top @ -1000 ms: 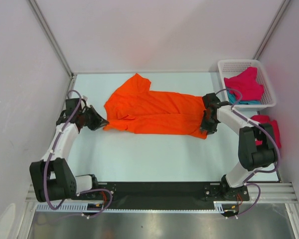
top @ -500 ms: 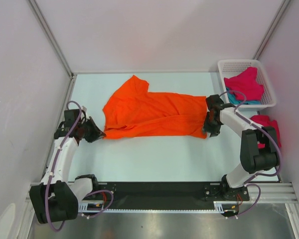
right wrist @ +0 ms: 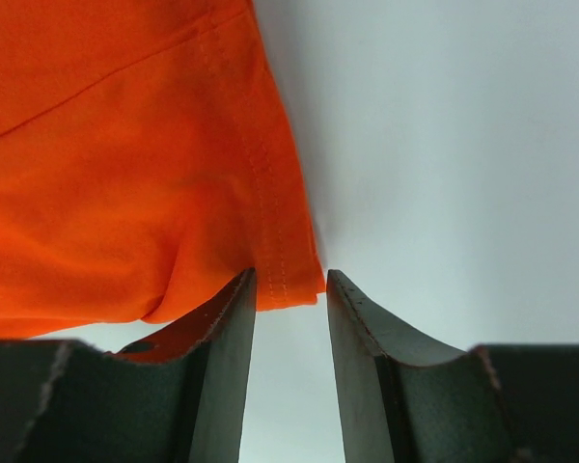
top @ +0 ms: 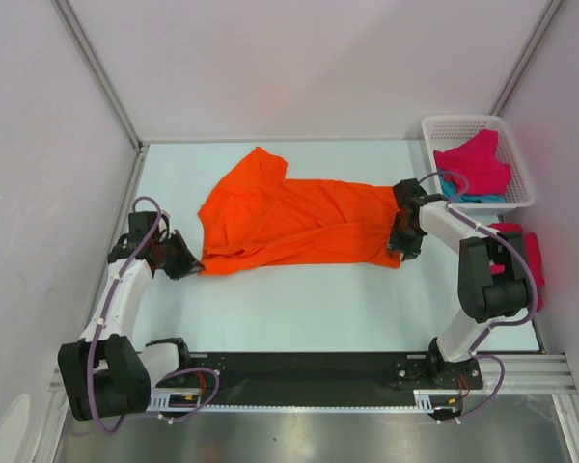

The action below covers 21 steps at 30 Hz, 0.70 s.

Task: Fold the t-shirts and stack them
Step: Fold the flattened tshirt in 1/3 of the way

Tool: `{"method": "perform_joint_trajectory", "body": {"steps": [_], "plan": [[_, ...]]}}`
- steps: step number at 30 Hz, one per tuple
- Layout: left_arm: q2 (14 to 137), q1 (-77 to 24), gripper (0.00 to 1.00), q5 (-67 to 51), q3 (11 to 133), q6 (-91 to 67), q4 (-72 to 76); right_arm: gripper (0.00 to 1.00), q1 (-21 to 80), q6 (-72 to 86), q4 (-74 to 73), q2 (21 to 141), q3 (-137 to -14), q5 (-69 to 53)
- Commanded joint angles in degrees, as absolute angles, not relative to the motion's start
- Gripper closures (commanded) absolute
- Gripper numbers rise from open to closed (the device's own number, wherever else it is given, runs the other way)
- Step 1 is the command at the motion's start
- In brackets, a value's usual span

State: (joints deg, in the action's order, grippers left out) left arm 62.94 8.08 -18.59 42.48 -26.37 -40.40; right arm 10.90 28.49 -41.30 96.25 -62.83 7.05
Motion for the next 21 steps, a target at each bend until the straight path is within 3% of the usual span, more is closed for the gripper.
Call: {"method": "perform_joint_trajectory", "body": {"steps": [1,7,9,11,21], "plan": [[63.37,8.61,1.0,-18.37,45.44,-24.87,-39.29,0.59,12.04,29.53,-40.08,97.03,-63.81,7.29],[64.07,9.05,1.0,-18.54,45.97,-24.52,-39.2,0.6,12.04,29.18,-39.29,96.59,-61.26,7.82],[64.42,9.32,1.0,-18.54,46.23,-24.43,-39.29,0.76,11.95,29.0,-38.94,96.5,-60.47,7.65],[64.51,9.49,1.0,-18.54,46.58,-24.26,-39.29,0.99,11.87,29.09,-38.85,95.98,-59.94,7.73],[65.39,12.56,1.0,-18.28,48.08,-21.8,-40.43,1.0,10.28,29.09,-38.93,92.55,-57.57,9.49]]}}
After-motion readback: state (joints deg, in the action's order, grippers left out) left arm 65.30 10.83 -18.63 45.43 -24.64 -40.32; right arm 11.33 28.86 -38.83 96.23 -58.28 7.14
